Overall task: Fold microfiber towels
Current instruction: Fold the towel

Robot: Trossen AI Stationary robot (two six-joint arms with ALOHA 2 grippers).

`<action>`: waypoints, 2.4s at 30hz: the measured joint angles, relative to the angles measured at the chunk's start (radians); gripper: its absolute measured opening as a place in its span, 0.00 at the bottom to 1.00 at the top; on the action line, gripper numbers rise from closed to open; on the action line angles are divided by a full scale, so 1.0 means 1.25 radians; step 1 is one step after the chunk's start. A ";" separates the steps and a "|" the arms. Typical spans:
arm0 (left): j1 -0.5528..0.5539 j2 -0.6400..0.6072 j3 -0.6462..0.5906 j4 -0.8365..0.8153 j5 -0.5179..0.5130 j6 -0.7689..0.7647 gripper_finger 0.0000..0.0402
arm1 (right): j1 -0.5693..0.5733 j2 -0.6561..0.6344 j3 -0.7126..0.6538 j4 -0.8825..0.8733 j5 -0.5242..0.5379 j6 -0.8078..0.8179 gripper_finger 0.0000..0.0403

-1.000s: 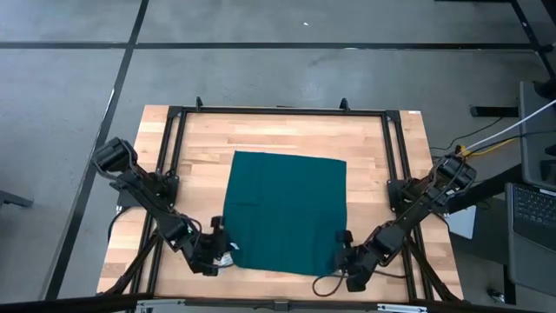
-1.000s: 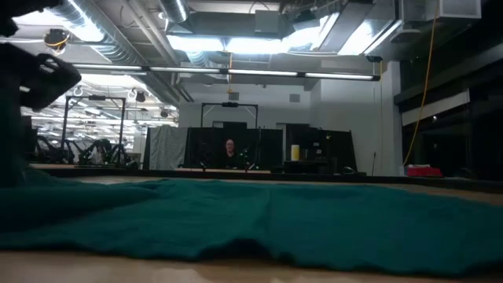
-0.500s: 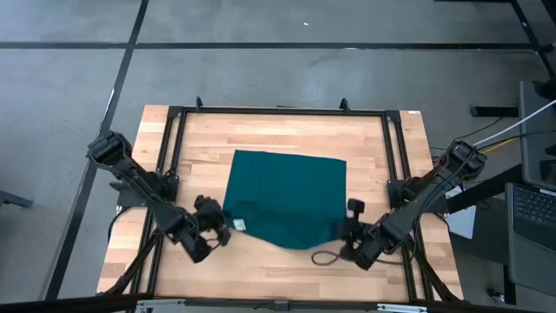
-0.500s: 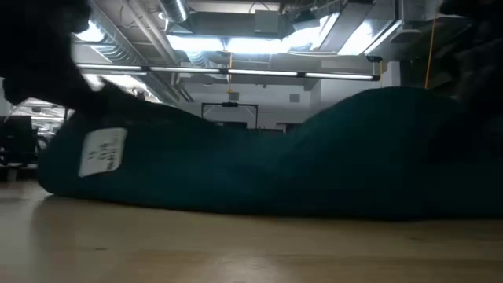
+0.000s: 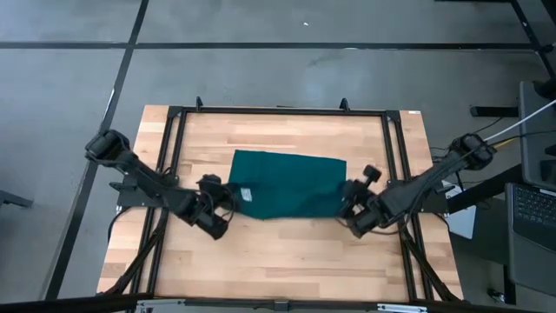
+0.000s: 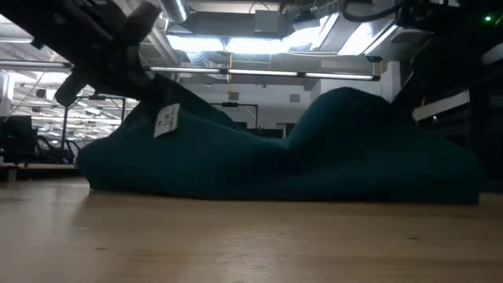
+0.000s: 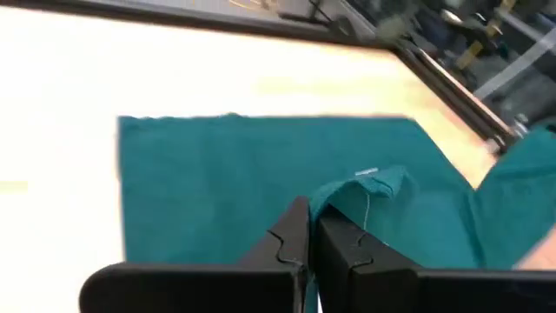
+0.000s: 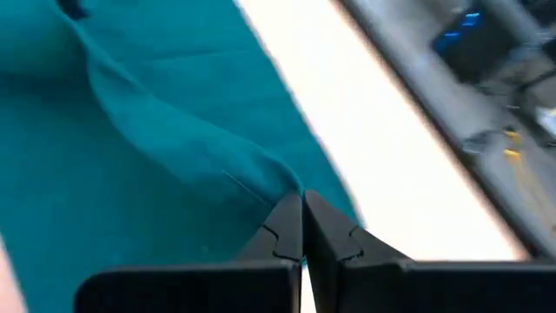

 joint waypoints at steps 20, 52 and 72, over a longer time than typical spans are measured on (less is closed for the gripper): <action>0.133 -0.016 0.000 -0.030 -0.045 0.000 0.01 | -0.131 -0.061 -0.091 0.121 0.053 -0.134 0.02; 0.202 -0.016 0.002 0.437 0.408 0.984 0.03 | -0.031 -0.187 -0.106 0.267 -0.074 -0.115 0.21; 0.280 0.077 0.059 0.129 0.559 0.753 0.01 | 0.090 -0.346 -0.182 0.311 -0.379 0.058 0.18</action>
